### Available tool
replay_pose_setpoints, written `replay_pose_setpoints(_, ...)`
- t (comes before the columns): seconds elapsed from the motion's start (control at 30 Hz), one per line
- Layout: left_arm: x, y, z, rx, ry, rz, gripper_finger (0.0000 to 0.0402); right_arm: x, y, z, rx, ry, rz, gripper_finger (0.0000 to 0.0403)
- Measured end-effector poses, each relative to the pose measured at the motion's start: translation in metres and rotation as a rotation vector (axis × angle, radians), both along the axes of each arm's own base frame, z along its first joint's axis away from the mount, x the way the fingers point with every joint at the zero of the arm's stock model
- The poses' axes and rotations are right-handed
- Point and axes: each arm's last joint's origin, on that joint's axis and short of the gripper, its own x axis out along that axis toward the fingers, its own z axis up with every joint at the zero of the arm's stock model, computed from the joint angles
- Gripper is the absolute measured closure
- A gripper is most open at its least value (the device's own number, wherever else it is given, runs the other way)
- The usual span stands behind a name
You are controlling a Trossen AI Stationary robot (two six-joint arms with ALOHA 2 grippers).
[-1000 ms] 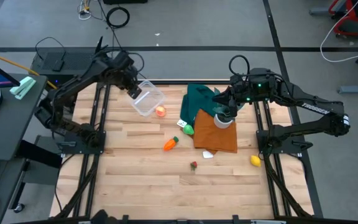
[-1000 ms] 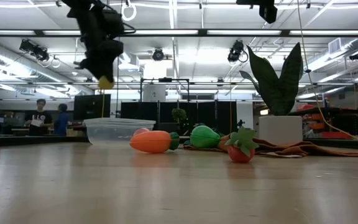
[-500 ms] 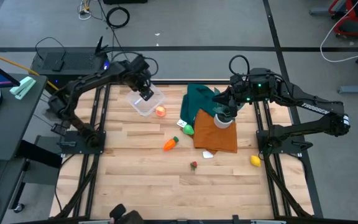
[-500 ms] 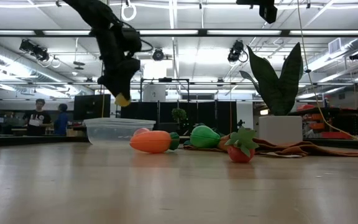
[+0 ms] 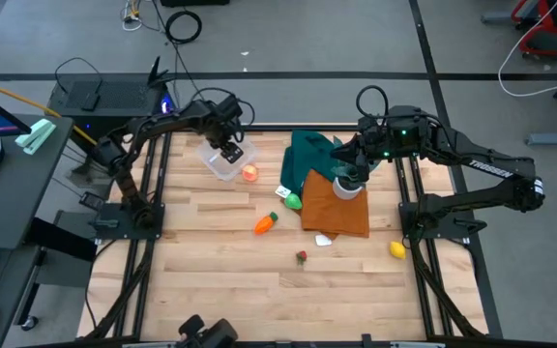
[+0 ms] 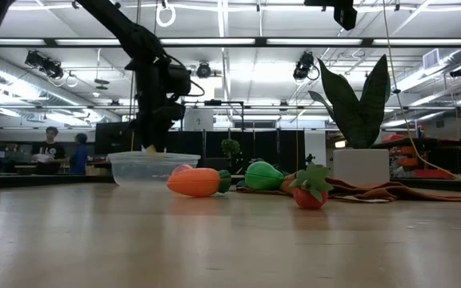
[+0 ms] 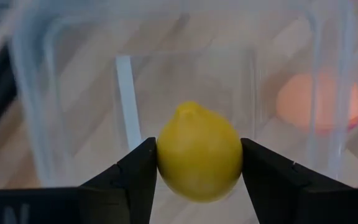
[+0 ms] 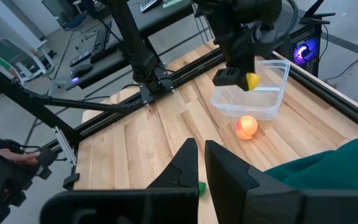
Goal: Pick and placing Produce into tupperware
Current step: Put the top lemon into the transparent container
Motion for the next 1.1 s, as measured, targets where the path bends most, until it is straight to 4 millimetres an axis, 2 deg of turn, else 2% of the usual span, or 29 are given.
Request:
replay_pose_setpoints(0.57, 0.005, 0.001, -0.029, -0.104, 0.071, -0.031, 0.0193, 0.0, 0.0, 0.0, 0.003, -0.001, -0.001, 0.0403)
replay_pose_setpoints(1.1, 0.005, 0.001, -0.029, -0.096, 0.068, -0.057, 0.0193, 0.0, 0.0, 0.0, 0.003, -0.001, -0.001, 0.0403)
